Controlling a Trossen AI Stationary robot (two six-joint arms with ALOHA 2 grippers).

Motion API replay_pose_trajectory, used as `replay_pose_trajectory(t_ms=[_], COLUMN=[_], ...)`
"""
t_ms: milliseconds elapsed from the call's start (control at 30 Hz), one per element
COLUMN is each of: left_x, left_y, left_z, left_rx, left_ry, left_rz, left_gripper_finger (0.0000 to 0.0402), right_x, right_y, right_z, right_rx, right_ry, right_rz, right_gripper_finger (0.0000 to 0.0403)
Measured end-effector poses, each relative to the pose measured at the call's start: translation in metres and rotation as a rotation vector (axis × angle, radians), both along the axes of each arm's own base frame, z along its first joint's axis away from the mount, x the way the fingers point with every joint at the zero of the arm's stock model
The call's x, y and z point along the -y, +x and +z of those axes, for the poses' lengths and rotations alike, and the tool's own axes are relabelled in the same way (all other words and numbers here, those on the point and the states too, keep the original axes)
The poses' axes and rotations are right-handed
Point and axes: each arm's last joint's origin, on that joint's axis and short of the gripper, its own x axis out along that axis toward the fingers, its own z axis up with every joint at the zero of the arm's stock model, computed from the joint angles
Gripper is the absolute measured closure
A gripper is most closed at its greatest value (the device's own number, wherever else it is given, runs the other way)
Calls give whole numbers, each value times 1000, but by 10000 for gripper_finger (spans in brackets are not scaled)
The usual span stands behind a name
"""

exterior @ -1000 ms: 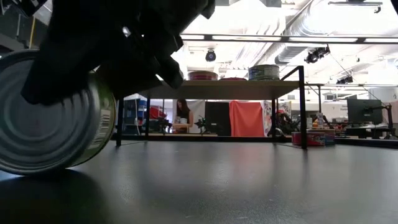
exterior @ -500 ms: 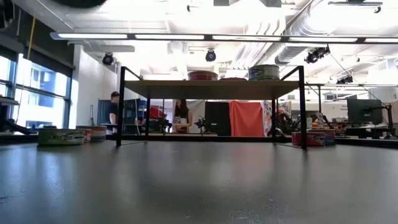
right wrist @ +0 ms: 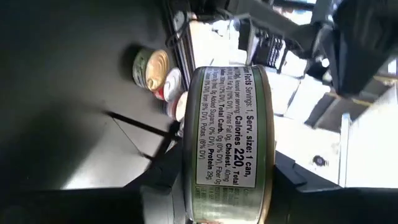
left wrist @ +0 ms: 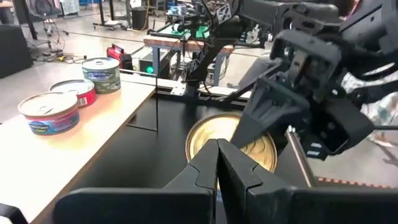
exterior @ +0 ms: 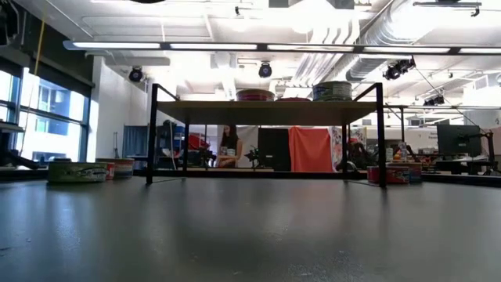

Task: Stack canned seafood by type on shelf
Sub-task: Put the green tuna can on the shelf

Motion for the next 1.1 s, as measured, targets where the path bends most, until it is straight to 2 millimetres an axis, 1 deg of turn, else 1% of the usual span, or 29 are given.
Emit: replay_pose_trajectory(t_ms=[100, 167, 333, 533, 633, 800, 867, 967, 1100], left_x=[0, -1, -1, -1, -1, -3, -6, -11, -16], left_y=[0, 0, 0, -1, -1, 6, 11, 22, 43], left_z=[-1, -1, -1, -2, -3, -5, -6, -10, -19], left_rx=[-5, -6, -7, -16, -21, -32, -40, -89, -189], left_ry=[8, 8, 9, 25, 26, 40, 47, 61, 69], left_rz=[3, 7, 7, 6, 7, 46, 77, 52, -74], left_gripper_finger=[401, 401, 401, 401, 401, 401, 401, 401, 401], right_x=[7, 12, 25, 44, 57, 81, 89, 101, 117], right_y=[2, 4, 8, 7, -3, -33, -42, -47, -48], right_z=[1, 1, -1, 0, 5, 30, 36, 40, 47], right_rx=[49, 100, 231, 302, 317, 384, 390, 371, 312], right_ry=[13, 54, 213, 473, 526, 579, 584, 634, 699], right_rz=[-67, -112, -207, -314, -410, -583, -635, -690, -714], right_gripper_finger=[284, 284, 284, 284, 284, 284, 284, 284, 284])
